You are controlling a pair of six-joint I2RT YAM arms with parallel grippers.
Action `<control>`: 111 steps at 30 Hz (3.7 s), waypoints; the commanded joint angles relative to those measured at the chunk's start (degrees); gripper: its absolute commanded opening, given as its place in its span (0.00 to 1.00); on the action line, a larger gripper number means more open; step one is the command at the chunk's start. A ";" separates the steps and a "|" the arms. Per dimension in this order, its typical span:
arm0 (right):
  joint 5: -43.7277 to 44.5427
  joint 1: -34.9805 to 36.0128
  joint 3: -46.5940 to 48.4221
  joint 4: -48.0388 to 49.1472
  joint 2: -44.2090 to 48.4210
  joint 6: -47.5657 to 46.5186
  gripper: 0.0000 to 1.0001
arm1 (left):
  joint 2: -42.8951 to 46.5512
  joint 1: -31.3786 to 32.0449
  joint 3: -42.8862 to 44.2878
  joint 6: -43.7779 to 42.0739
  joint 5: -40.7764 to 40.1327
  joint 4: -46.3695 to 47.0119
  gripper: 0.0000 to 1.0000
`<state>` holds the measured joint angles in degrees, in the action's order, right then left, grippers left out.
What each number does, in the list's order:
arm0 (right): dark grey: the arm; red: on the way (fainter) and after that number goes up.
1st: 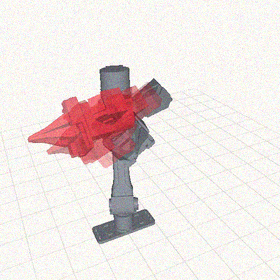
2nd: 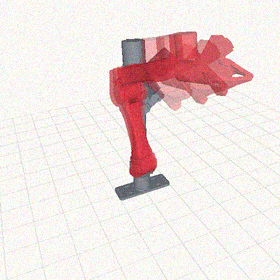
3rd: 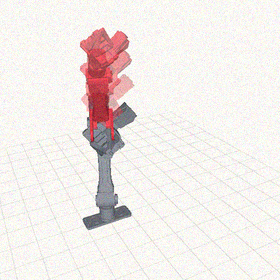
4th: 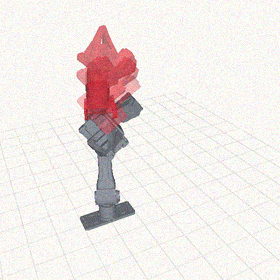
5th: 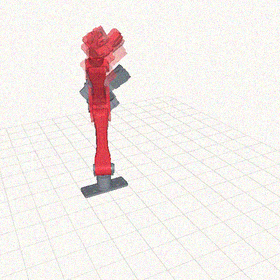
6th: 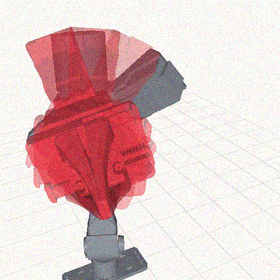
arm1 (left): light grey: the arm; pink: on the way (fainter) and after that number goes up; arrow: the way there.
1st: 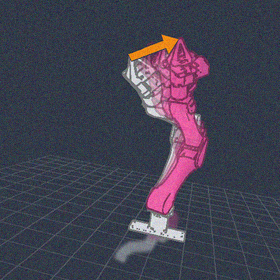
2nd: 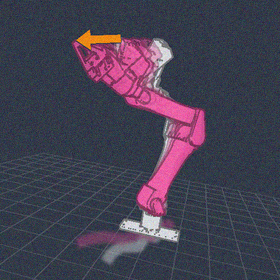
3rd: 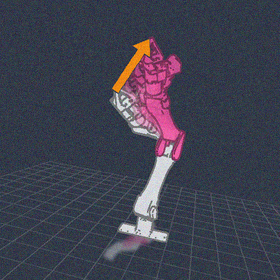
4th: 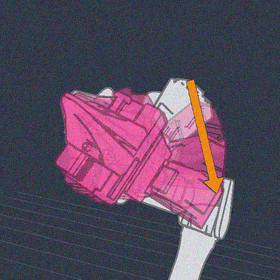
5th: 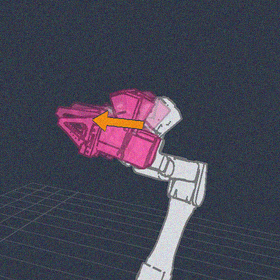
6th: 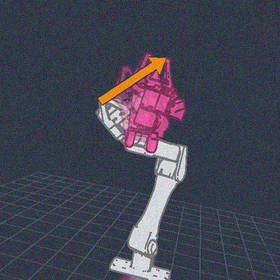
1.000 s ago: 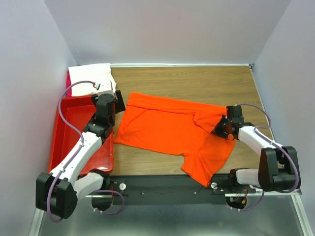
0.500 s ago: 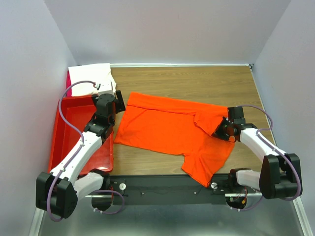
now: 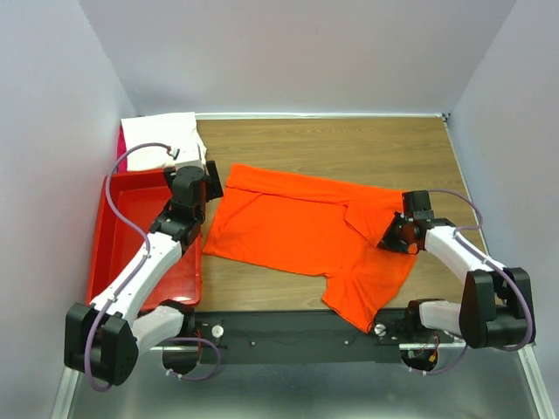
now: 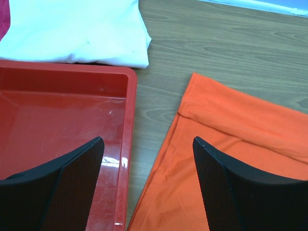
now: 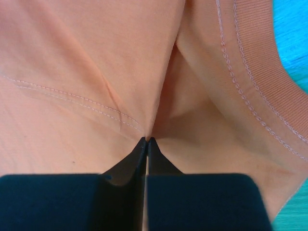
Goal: Fold and stack the t-shirts
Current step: Fold the tshirt
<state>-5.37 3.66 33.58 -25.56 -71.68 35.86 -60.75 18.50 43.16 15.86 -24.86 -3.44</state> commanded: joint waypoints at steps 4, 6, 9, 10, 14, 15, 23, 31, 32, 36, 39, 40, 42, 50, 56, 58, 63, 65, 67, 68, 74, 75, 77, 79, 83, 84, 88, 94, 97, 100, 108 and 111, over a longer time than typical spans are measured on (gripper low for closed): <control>3.16 -0.23 3.31 -1.77 0.31 -1.58 0.32 | -2.61 -0.04 0.87 -0.22 2.00 0.81 0.82; 5.09 -0.32 6.57 -1.77 -0.21 -2.19 0.37 | -4.02 -0.04 2.01 0.22 4.46 0.11 0.82; 10.19 -1.98 13.25 -1.68 -2.49 -3.95 0.38 | -8.49 -0.04 5.96 1.10 9.29 -1.13 0.81; 10.03 -4.86 15.00 -1.51 -3.54 -4.82 0.38 | -11.64 -0.04 7.37 1.28 10.18 -1.48 0.80; 1.89 -12.09 19.59 4.70 -7.24 -5.45 0.38 | -21.14 -0.04 16.84 1.72 14.13 -4.72 0.77; -0.15 -13.06 19.59 6.56 -7.85 -5.01 0.38 | -23.25 -0.04 18.70 1.89 14.84 -5.78 0.76; -17.03 -20.00 15.20 25.02 -18.83 2.99 0.37 | -44.44 -0.04 33.91 3.65 21.95 -12.73 0.68; -21.18 -26.86 10.36 33.65 -27.37 4.05 0.37 | -54.11 -0.13 37.88 4.80 24.60 -13.08 0.68; -21.00 -27.21 10.19 33.65 -27.89 3.61 0.37 | -54.73 -0.13 38.23 4.88 24.51 -13.08 0.68; -20.21 -27.83 11.41 33.65 -31.23 2.64 0.37 | -57.28 -0.31 39.46 5.50 27.14 -13.17 0.68; -19.25 -27.74 14.21 33.56 -34.92 2.64 0.37 | -59.21 -1.01 41.12 6.20 27.94 -13.60 0.67; -19.07 -27.74 15.45 33.65 -37.28 2.64 0.36 | -60.44 -1.62 41.74 6.38 28.29 -13.70 0.67; -19.24 -27.74 17.82 33.47 -39.58 2.20 0.35 | -61.94 -2.33 44.36 6.64 28.99 -14.74 0.67; -19.95 -27.66 37.68 31.02 -51.35 2.20 0.34 | -72.48 -3.12 60.37 6.64 29.78 -20.64 0.67; -21.09 -27.39 52.27 23.82 -59.10 -0.87 0.36 | -72.67 -3.38 65.47 7.08 29.09 -21.25 0.73; -19.61 -26.08 55.18 21.35 -56.57 -2.97 0.39 | -68.74 -3.38 65.30 6.47 26.55 -21.25 0.76; -10.48 -21.42 51.95 14.93 -44.27 -7.90 0.41 | -56.78 -3.30 57.41 6.64 18.46 -20.82 0.78; -4.76 -18.80 44.43 14.67 -38.21 -8.26 0.41 | -49.77 -2.77 52.76 6.99 17.13 -19.94 0.78; -0.38 -16.33 38.95 13.44 -29.60 -8.17 0.41 | -45.44 -1.20 45.29 6.82 15.03 -19.94 0.78; 1.22 -15.53 34.49 12.39 -27.05 -8.43 0.41 | -41.33 -0.67 43.00 6.91 12.84 -20.46 0.77; 8.44 -5.17 20.39 7.90 -6.30 -8.17 0.41 | -27.70 4.17 21.58 9.45 9.91 -23.28 0.73; 9.05 -3.94 17.95 6.24 -2.71 -8.00 0.41 | -26.45 4.61 19.53 10.41 10.18 -23.02 0.73; 9.14 -1.03 15.91 4.74 0.30 -7.99 0.41 | -24.16 5.14 16.01 11.56 10.19 -22.84 0.73; 9.15 0.03 13.62 2.02 2.94 -8.34 0.41 | -23.54 5.84 12.22 12.88 10.97 -22.84 0.73; 6.43 0.73 9.93 -1.42 8.91 -9.05 0.41 | -23.01 6.81 8.53 14.46 10.28 -22.75 0.73; 5.99 0.82 9.31 -2.46 9.80 -9.22 0.41 | -23.18 6.90 8.35 14.55 10.19 -22.75 0.73; 5.72 1.17 6.33 -4.41 13.84 -10.01 0.42 | -25.55 7.34 9.22 15.08 8.96 -23.63 0.73; 3.79 1.17 5.62 -5.73 15.86 -11.16 0.42 | -30.03 8.30 12.65 15.26 9.13 -24.06 0.73; 3.61 1.17 5.97 -5.99 16.39 -11.16 0.42 | -31.97 8.48 13.36 15.17 8.78 -24.59 0.73; 3.52 1.09 6.23 -6.17 16.31 -11.42 0.42 | -32.50 8.57 12.57 15.34 8.51 -25.21 0.70; 3.61 1.09 5.79 -6.17 15.69 -11.25 0.42 | -31.36 8.66 11.42 14.82 9.04 -25.83 0.61; 3.61 1.09 6.14 -6.17 15.25 -11.25 0.42 | -32.24 8.66 11.43 14.55 9.74 -25.74 0.60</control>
<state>-0.93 4.45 40.10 -30.13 -56.21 25.28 -92.79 26.76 54.83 30.48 -14.57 -28.71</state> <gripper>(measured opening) 0.420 0.605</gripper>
